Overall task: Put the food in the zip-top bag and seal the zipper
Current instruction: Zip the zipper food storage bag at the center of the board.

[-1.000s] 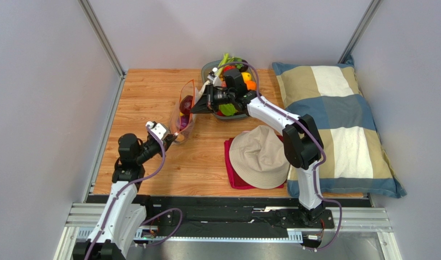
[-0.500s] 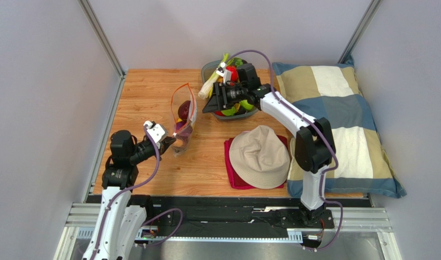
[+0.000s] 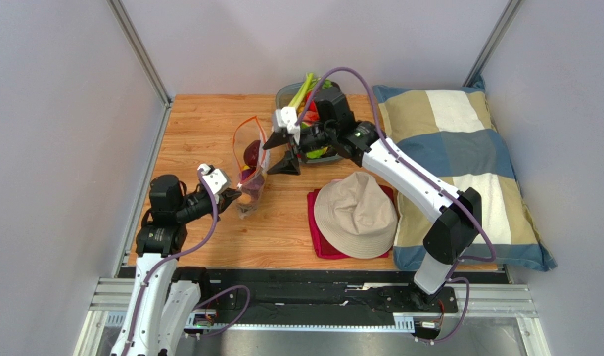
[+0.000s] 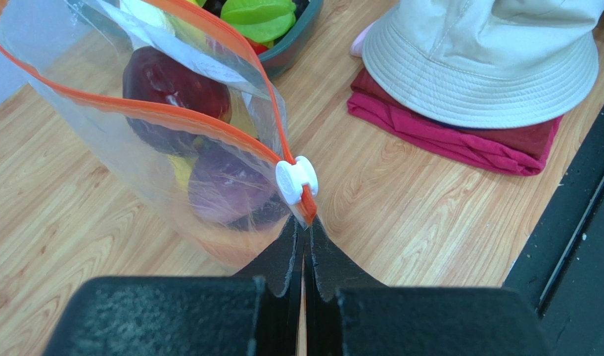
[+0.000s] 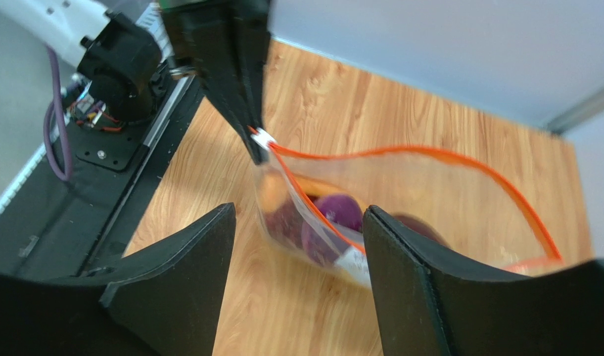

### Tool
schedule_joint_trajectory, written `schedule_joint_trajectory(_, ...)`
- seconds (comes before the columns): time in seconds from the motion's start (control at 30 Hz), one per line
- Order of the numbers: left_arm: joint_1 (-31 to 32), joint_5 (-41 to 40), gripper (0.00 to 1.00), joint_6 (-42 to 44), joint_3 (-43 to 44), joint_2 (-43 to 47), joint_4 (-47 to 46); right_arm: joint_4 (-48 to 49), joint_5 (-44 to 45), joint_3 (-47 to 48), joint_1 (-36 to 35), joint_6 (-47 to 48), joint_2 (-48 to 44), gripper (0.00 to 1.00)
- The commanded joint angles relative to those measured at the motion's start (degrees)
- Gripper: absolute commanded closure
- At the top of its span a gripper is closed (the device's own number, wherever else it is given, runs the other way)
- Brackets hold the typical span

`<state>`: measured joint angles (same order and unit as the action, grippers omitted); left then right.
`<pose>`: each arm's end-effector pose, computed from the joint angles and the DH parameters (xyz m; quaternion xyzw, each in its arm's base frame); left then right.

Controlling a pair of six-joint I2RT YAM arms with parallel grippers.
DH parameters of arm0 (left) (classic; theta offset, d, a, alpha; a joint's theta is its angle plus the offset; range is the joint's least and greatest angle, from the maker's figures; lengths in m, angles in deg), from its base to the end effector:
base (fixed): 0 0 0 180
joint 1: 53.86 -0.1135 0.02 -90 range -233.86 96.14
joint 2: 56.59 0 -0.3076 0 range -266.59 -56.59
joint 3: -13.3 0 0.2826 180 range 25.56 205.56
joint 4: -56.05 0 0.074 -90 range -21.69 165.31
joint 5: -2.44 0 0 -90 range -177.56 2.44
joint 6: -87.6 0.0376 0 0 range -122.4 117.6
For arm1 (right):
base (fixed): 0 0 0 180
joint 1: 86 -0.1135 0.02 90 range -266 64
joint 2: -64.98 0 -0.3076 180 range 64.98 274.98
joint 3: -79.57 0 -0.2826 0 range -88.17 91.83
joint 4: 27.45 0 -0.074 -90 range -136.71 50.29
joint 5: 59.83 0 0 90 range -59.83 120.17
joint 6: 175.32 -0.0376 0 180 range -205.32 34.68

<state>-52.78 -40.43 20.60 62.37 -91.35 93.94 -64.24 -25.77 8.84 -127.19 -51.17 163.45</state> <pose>0.1318 -0.0300 0.3189 0.3741 0.7044 -0.2329 0.5565 0.3018 0.3055 0.4290 -0.6544 0.4409 0.4257 0.4428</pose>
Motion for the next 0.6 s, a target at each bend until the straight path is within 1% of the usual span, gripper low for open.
schedule_joint_trajectory(0.0, 0.1, 2.7, 1.00, 2.3, 2.6, 0.7, -0.2, 6.1, -3.6, -5.4, -3.7, 15.4, -3.8, 0.34)
schedule_joint_trajectory(0.07, 0.1, 2.9, 1.00, 2.8, 3.0, 0.6, 0.7, 9.0, -3.5, -6.6, -5.7, 17.0, -3.8, 0.34)
schedule_joint_trajectory(0.2, 0.1, 3.6, 1.00, 4.0, 3.2, 0.7, 1.7, 7.8, -3.0, -5.5, -7.8, 21.9, -2.6, 0.36)
schedule_joint_trajectory(0.37, 0.2, 3.9, 1.00, 4.6, 3.3, 0.7, 2.9, 4.0, -2.2, -3.0, -9.5, 27.0, -0.3, 0.40)
schedule_joint_trajectory(0.47, 0.1, 3.2, 1.00, 5.0, 3.1, 1.0, 3.2, 2.5, -1.3, -1.8, -10.7, 29.3, 0.5, 0.46)
schedule_joint_trajectory(0.57, 0.2, 3.1, 1.00, 5.6, 3.0, 0.9, 3.6, -0.9, -1.0, -0.5, -11.7, 32.5, 1.4, 0.46)
